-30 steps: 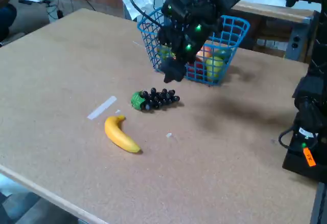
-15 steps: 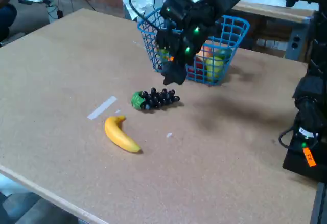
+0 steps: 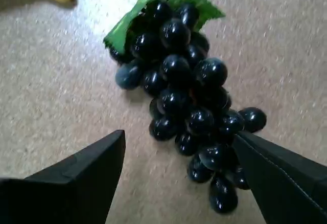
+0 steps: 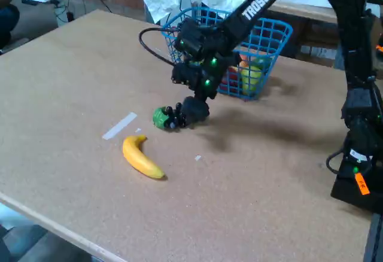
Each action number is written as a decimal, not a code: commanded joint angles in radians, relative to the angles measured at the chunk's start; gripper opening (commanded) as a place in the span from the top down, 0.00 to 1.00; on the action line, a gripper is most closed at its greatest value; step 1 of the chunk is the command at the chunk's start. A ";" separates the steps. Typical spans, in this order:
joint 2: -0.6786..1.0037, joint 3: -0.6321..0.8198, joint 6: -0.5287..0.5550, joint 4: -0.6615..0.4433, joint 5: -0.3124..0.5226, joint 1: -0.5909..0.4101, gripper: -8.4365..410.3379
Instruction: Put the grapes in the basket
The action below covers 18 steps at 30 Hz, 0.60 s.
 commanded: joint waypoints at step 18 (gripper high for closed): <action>0.163 0.264 -0.007 -0.142 -0.056 0.006 0.28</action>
